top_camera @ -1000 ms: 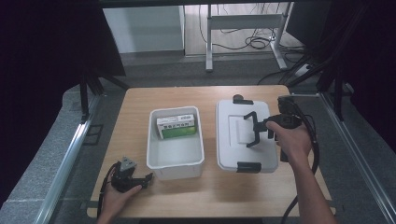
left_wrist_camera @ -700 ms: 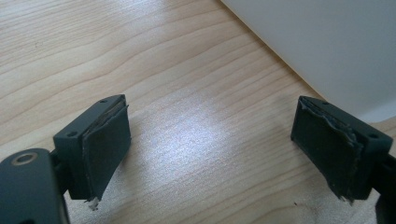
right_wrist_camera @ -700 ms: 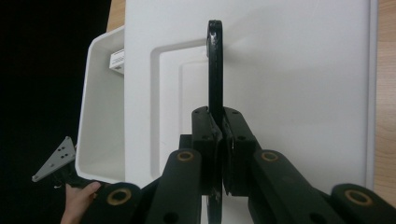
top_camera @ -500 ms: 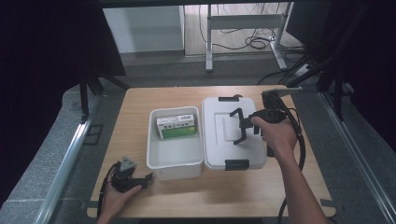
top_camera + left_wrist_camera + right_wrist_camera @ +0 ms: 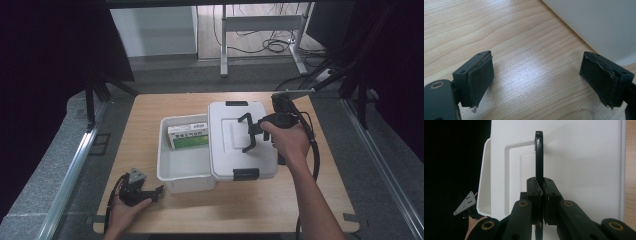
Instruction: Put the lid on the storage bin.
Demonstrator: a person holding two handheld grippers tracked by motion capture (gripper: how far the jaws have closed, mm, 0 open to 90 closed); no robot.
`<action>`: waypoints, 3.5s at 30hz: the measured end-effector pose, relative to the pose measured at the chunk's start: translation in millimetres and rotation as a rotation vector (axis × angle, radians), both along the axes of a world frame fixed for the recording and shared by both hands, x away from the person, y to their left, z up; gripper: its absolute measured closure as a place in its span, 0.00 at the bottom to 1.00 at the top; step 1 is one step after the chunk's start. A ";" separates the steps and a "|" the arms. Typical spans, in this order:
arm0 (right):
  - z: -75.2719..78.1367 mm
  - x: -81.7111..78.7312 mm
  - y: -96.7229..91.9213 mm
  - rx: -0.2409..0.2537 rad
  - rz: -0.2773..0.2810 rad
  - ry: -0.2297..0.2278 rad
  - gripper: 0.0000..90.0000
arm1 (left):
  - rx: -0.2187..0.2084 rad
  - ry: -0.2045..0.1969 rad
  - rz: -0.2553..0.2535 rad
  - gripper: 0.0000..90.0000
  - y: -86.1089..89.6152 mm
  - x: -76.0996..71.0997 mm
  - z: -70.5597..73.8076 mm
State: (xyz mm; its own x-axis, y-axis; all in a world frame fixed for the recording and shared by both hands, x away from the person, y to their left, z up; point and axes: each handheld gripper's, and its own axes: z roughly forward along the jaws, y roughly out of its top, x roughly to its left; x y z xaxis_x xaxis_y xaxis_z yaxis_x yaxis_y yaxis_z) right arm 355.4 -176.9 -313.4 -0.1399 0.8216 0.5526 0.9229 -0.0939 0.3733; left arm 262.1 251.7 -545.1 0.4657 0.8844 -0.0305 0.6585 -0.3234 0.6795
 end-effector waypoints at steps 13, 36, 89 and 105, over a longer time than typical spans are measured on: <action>-0.4 6.7 27.6 0.000 0.029 0.002 0.95 | 0.000 0.000 -0.002 0.13 0.0 0.3 0.0; -6.0 16.8 77.7 0.015 0.068 0.032 0.95 | 0.000 0.000 -0.007 0.13 -0.5 1.4 0.0; -24.2 35.4 150.2 -0.017 0.043 0.116 0.95 | -0.001 -0.001 -0.016 0.13 -1.1 3.5 -0.2; -37.9 37.8 160.7 -0.016 0.029 0.123 0.95 | -0.002 -0.001 -0.017 0.13 -1.1 3.6 -0.2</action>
